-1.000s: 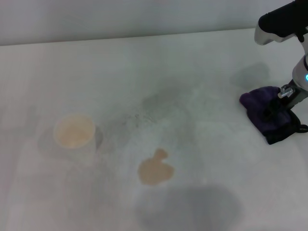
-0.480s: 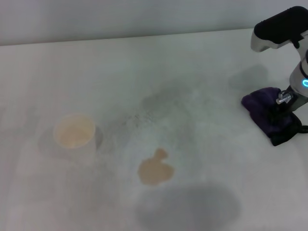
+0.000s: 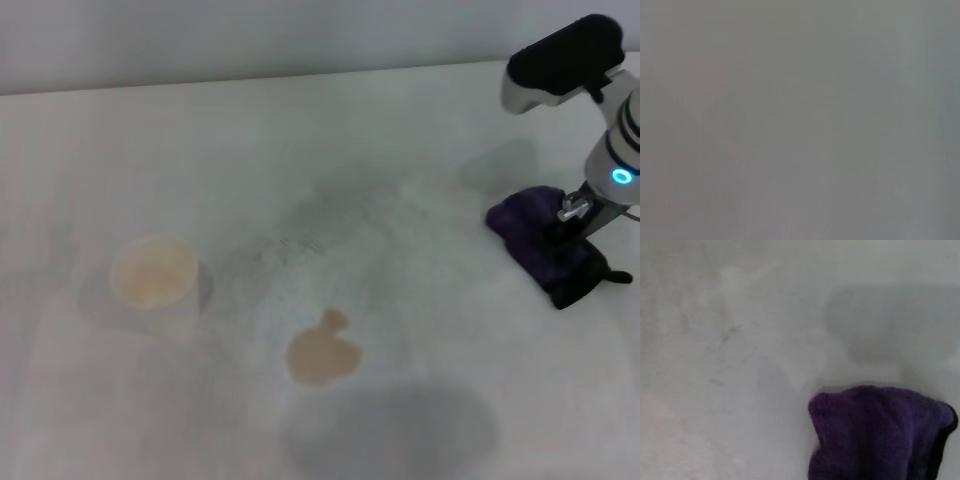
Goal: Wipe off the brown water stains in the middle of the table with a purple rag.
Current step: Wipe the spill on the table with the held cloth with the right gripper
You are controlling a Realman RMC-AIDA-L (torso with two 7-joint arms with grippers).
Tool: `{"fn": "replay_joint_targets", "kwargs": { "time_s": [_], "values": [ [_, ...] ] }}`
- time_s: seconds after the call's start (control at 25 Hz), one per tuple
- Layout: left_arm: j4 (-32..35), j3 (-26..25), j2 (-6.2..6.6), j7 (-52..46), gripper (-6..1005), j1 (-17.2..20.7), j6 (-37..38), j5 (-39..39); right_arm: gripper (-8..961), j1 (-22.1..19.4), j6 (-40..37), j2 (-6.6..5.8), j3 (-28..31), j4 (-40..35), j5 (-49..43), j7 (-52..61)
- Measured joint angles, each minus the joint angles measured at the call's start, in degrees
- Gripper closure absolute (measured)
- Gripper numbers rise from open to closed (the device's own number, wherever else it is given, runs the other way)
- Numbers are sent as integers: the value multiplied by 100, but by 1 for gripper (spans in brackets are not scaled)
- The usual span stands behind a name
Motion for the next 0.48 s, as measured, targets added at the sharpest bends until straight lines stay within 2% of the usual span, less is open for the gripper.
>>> {"fn": "replay_joint_targets", "kwargs": {
  "time_s": [0.28, 0.48],
  "values": [
    [16, 0, -16, 3, 123, 39, 33, 56, 836, -36, 72, 12, -817, -334, 955, 73],
    [14, 0, -38, 142, 123, 43, 42, 139, 837, -34, 159, 15, -1784, -999, 1453, 525]
  ]
}}
